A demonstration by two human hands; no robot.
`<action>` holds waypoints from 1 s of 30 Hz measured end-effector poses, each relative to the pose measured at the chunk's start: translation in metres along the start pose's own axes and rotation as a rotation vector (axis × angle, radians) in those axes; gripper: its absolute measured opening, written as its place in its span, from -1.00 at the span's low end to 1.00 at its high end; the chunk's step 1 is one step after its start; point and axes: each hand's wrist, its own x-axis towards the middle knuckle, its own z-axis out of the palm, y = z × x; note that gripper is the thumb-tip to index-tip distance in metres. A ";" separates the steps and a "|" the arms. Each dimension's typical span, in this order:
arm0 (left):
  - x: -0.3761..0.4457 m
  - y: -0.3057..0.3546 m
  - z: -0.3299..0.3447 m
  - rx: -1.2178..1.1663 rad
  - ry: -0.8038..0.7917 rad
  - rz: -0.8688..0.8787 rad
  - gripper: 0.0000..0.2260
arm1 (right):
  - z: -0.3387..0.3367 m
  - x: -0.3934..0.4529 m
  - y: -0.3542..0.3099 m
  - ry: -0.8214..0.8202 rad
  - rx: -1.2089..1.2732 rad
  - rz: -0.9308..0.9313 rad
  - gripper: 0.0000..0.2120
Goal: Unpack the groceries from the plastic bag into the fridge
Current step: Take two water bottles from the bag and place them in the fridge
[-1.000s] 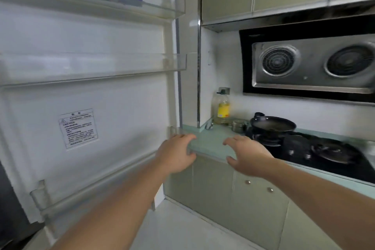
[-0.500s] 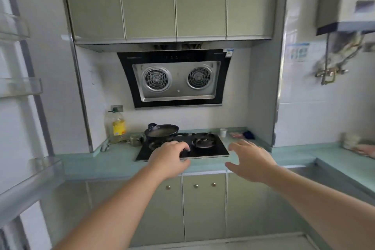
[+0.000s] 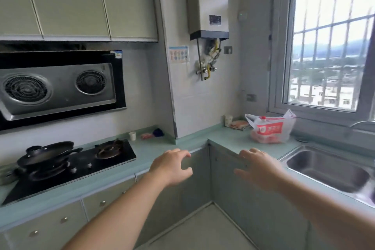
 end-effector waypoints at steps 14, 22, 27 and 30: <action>0.181 0.062 0.098 -0.201 -0.078 0.226 -0.60 | 0.023 0.069 0.123 -0.013 -0.158 0.270 -0.51; 0.320 0.046 0.133 -0.436 -0.123 0.276 -0.64 | 0.043 0.187 0.150 0.019 -0.284 0.333 -0.62; 0.391 0.056 0.149 -0.388 -0.167 0.344 -0.61 | 0.052 0.239 0.172 0.012 -0.310 0.366 -0.55; 0.437 0.063 0.164 -0.385 -0.183 0.334 -0.60 | 0.060 0.271 0.197 0.023 -0.286 0.402 -0.51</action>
